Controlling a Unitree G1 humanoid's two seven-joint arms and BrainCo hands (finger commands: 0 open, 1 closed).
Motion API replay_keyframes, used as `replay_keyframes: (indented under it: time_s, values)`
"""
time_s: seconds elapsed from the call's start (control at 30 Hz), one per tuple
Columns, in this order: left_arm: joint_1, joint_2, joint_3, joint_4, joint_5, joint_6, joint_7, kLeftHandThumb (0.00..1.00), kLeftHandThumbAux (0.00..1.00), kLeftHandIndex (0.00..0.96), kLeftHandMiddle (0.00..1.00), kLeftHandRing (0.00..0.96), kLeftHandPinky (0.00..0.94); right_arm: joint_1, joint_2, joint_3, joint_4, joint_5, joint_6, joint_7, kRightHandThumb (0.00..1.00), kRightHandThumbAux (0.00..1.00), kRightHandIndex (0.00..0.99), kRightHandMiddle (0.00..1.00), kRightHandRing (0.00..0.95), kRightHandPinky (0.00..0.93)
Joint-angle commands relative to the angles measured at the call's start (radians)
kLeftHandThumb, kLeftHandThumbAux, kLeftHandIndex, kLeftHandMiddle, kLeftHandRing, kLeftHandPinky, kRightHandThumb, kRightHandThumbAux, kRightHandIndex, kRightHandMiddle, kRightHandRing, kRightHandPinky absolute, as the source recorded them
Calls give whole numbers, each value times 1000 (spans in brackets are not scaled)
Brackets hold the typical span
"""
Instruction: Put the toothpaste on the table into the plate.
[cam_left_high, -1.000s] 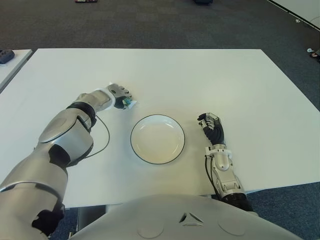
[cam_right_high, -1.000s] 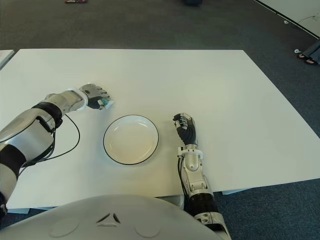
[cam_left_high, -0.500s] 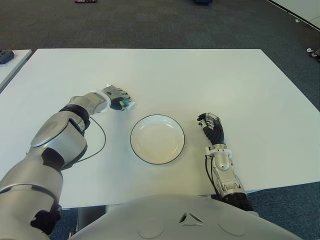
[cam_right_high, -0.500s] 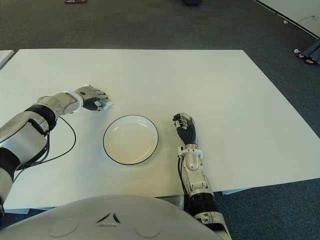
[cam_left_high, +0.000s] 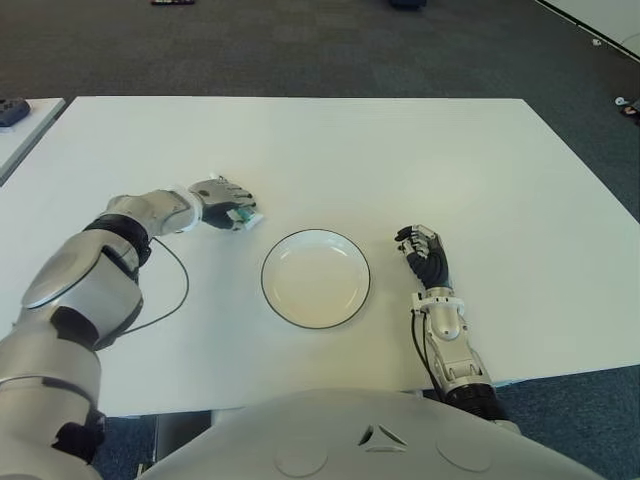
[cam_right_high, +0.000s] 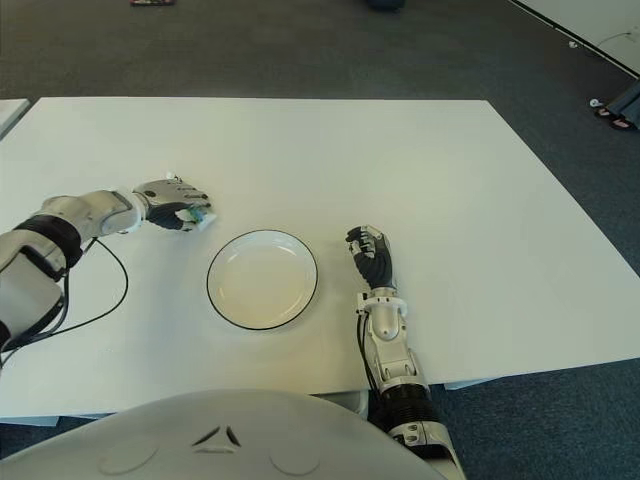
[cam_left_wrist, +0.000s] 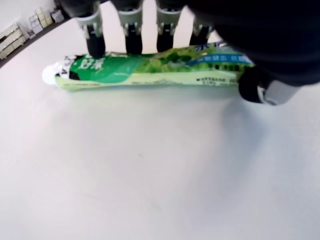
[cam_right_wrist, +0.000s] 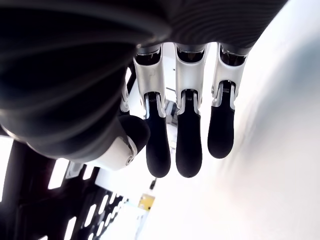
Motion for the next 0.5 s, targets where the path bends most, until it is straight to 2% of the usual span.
replay_keyframes:
  time_s: [0.03,0.17,0.23,0.33,0.47,0.5]
  values:
    - [69,0,-15,-14,14,-41,-43,556,316,0,24,5,39,-15,-2,0,15,0,-7,5,700,740,423,496,525,495]
    - [77,7,-7,-22,11,-32,-35,568,336,4,73,72,142,-18,-2,0,18,0,-6,4,699,740,423,495,523,496]
    - [79,7,-4,-21,11,-27,-29,591,352,41,123,145,238,-22,-2,0,22,0,-5,2,698,739,424,494,519,495]
    - [88,5,-5,-3,20,-4,10,612,364,82,165,201,307,-24,-2,-1,27,1,-7,0,698,739,424,493,514,492]
    - [113,-7,-16,37,48,67,124,669,401,301,282,268,323,-27,-1,-1,31,0,-15,-5,697,739,424,488,512,492]
    - [116,-5,-20,30,56,74,160,673,408,323,294,273,319,-27,-1,-1,31,-1,-17,-8,697,739,424,488,513,493]
